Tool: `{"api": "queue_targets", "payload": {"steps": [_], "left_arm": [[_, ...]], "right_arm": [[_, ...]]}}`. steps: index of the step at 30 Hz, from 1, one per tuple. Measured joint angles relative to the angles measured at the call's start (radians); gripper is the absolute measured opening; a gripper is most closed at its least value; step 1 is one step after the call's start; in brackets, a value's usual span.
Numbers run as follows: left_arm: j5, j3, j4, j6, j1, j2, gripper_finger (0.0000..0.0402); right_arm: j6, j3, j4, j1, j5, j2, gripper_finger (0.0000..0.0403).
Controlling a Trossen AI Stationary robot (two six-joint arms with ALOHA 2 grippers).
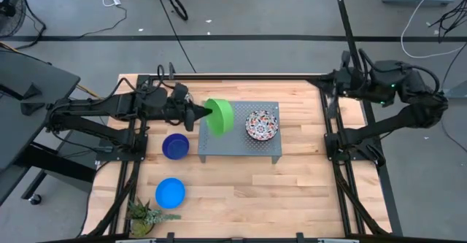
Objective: Pick & Place Mini bowls
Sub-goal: Put the green bowl on the shelf
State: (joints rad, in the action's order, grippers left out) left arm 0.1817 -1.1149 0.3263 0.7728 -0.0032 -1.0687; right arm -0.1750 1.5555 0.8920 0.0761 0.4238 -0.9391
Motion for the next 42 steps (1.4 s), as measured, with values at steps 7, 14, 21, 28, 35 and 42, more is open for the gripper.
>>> {"api": "queue_targets", "payload": {"steps": [7,14,21,28,35,42], "left_arm": [[-0.113,-0.001,0.097,0.192,0.000,0.000,0.0004],[-0.119,-0.001,0.152,0.280,0.010,-0.006,0.0004],[-0.182,-0.032,0.215,0.315,0.056,-0.065,0.0004],[-0.205,-0.208,0.411,0.262,0.103,-0.152,0.0004],[-0.209,-0.347,0.569,0.237,0.147,-0.252,0.0004],[-0.256,-0.387,0.592,0.210,0.192,-0.330,0.0004]], "right_arm": [[0.047,0.000,0.090,0.000,-0.077,0.020,0.0001],[0.092,0.000,0.138,0.000,-0.076,0.037,0.0000],[0.092,0.000,0.172,0.000,-0.075,0.034,0.0000],[0.092,0.000,0.179,0.000,-0.074,0.033,0.0000],[0.096,0.000,0.181,0.000,-0.074,0.033,0.0000],[0.121,0.000,0.207,0.000,-0.074,0.033,0.0000]]}}
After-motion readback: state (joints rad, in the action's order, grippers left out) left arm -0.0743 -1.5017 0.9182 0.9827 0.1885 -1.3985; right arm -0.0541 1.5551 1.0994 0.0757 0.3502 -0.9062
